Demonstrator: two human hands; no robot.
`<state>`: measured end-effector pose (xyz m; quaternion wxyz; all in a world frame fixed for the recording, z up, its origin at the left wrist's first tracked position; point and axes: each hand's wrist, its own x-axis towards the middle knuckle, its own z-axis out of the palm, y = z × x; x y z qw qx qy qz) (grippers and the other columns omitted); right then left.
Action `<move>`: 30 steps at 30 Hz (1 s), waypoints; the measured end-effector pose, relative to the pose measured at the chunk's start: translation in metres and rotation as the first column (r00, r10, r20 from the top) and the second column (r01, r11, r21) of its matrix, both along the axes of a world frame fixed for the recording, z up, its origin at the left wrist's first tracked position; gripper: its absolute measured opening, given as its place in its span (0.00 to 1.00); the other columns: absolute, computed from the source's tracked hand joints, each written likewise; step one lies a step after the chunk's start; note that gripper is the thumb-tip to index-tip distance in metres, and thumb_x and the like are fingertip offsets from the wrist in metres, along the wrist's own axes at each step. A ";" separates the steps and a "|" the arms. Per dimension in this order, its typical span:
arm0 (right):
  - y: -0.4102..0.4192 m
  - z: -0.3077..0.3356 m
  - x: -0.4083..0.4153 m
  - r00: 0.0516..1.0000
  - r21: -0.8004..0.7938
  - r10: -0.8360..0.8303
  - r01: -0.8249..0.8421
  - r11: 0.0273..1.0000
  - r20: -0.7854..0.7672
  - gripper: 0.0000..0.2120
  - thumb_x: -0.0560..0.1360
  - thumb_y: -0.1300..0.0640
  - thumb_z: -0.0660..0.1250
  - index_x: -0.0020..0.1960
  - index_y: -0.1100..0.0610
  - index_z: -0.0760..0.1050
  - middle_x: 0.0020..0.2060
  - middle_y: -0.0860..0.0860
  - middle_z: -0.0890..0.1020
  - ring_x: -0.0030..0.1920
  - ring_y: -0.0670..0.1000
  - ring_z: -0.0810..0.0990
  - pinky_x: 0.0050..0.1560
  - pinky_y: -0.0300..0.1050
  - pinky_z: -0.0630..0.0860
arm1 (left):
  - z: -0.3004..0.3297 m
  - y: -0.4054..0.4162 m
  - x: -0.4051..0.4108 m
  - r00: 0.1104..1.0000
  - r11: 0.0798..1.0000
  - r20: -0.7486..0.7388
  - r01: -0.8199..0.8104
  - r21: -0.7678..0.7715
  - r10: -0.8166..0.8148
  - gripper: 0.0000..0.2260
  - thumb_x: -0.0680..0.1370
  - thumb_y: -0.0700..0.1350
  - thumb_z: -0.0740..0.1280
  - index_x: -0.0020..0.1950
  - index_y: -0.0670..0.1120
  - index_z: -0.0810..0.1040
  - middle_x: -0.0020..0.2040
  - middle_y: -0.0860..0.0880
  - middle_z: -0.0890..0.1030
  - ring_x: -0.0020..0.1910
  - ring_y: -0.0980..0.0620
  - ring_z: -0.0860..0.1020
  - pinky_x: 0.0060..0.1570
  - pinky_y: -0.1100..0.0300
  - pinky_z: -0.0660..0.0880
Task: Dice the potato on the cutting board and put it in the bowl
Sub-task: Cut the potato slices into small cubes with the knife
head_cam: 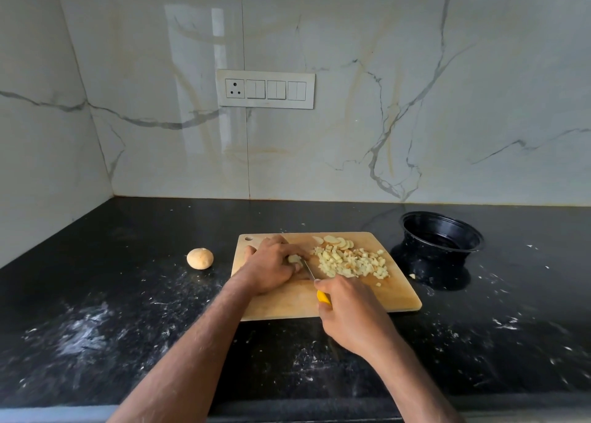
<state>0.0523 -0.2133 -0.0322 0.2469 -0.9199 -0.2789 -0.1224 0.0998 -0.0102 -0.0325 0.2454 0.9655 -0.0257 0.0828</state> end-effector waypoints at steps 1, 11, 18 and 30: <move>-0.003 0.000 -0.001 1.000 -0.002 0.004 -0.004 1.000 -0.003 0.19 0.79 0.56 0.68 0.70 0.52 0.76 0.59 0.46 0.82 0.58 0.48 0.79 0.53 0.38 0.77 | 0.000 0.000 0.000 1.000 1.000 0.002 0.000 0.002 0.000 0.15 0.79 0.50 0.66 0.62 0.66 0.78 0.59 0.56 0.70 0.67 0.52 0.66 0.70 0.38 0.57; -0.003 0.005 0.016 0.997 0.175 -0.080 0.081 0.981 -0.012 0.17 0.79 0.54 0.69 0.68 0.52 0.78 0.36 0.42 0.77 0.29 0.38 0.65 0.26 0.29 0.64 | -0.005 0.005 0.003 0.991 0.969 0.099 -0.063 -0.241 0.089 0.27 0.71 0.48 0.77 0.68 0.57 0.73 0.48 0.58 0.79 0.50 0.55 0.78 0.62 0.46 0.74; 0.030 0.000 0.023 0.995 0.098 -0.102 0.101 0.990 0.002 0.17 0.79 0.54 0.68 0.67 0.52 0.78 0.56 0.47 0.84 0.51 0.46 0.83 0.48 0.37 0.79 | -0.005 0.009 0.002 0.973 0.942 0.174 -0.091 -0.322 0.154 0.29 0.65 0.48 0.83 0.63 0.53 0.78 0.43 0.55 0.82 0.40 0.59 0.80 0.43 0.67 0.78; 0.038 -0.001 0.027 0.996 0.038 -0.092 0.091 0.995 0.023 0.15 0.79 0.54 0.68 0.65 0.51 0.79 0.52 0.47 0.85 0.49 0.48 0.82 0.43 0.39 0.78 | -0.004 0.009 0.004 0.977 0.948 0.157 -0.089 -0.306 0.143 0.29 0.68 0.46 0.83 0.66 0.52 0.78 0.42 0.55 0.83 0.42 0.58 0.81 0.48 0.63 0.81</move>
